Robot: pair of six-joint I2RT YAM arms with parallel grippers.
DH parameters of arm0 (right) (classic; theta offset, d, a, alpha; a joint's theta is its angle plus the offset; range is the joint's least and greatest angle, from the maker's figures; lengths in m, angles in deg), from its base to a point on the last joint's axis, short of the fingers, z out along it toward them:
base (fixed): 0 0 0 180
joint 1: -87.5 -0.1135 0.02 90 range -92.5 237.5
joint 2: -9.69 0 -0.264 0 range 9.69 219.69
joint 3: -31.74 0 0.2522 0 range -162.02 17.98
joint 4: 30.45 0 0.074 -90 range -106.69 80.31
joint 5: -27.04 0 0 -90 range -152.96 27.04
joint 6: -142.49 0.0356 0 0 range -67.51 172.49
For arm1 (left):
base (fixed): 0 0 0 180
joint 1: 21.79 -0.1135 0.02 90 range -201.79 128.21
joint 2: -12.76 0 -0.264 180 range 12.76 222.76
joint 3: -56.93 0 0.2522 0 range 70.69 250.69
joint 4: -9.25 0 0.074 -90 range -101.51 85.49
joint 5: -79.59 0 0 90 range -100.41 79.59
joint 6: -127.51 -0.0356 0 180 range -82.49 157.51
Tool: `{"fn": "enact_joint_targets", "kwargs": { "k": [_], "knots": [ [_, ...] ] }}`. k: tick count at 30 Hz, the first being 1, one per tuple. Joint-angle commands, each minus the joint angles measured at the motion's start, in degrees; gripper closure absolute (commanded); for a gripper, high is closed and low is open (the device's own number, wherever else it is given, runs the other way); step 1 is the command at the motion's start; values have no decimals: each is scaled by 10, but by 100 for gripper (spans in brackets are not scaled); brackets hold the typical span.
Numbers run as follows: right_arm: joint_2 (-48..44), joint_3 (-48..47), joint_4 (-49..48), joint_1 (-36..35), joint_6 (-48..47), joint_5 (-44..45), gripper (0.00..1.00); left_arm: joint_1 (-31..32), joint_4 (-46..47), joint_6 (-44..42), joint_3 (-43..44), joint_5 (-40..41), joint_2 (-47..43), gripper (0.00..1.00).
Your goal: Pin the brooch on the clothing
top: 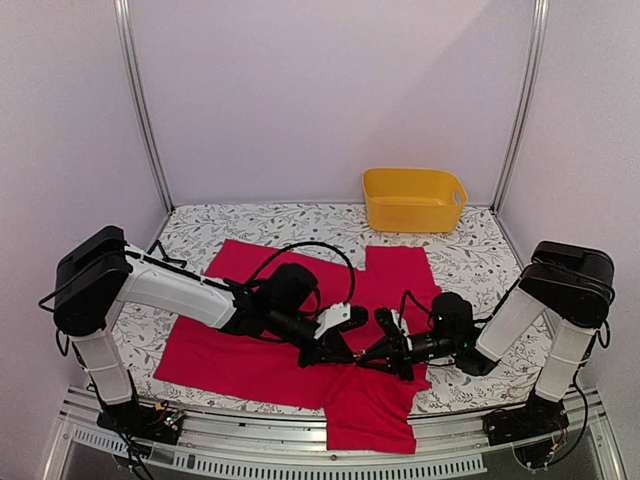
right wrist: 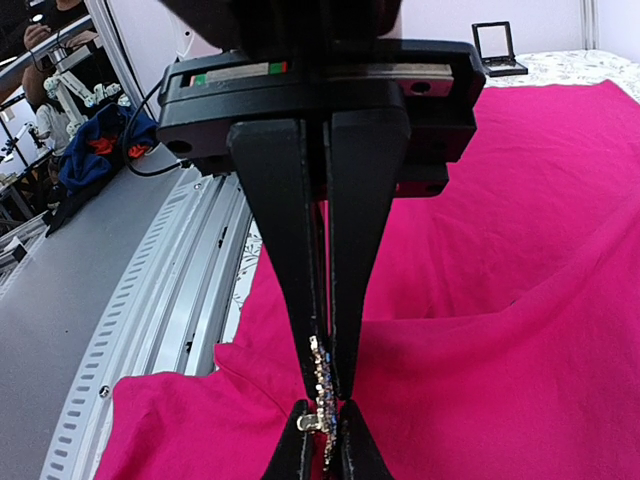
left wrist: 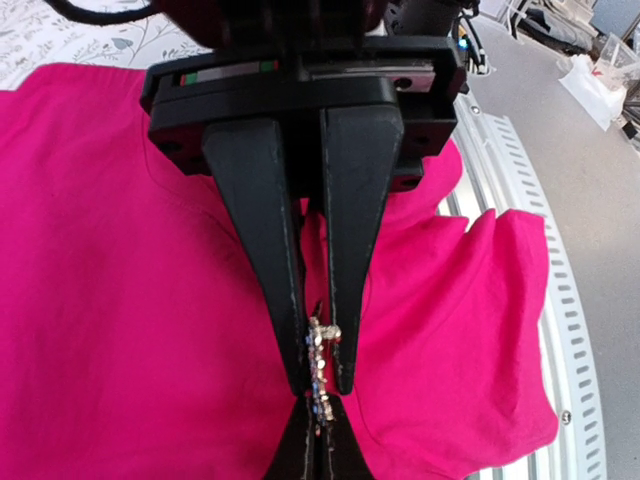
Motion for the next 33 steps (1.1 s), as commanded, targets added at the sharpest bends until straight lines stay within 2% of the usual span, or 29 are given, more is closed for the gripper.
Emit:
{"fn": "enact_joint_targets", "kwargs": {
  "k": [1, 5, 8, 14, 25, 33],
  "knots": [
    [5, -19, 25, 8, 9, 11, 100, 22, 42, -7, -1, -26, -14, 100],
    [-3, -12, 25, 13, 9, 8, 92, 21, 50, 0, -12, -11, -15, 100],
    [-14, -8, 26, 19, 14, 2, 84, 16, 54, 9, -14, -32, -10, 100],
    [-14, -8, 23, 30, 17, -26, 82, 8, 75, 17, -26, -49, -9, 100],
    [-22, -4, 22, 60, 33, -80, 72, 8, 76, 22, -26, -48, -8, 100],
    [-31, -6, 16, 60, 40, -82, 66, 6, 78, 37, -22, -53, -5, 100]
  ]
}}
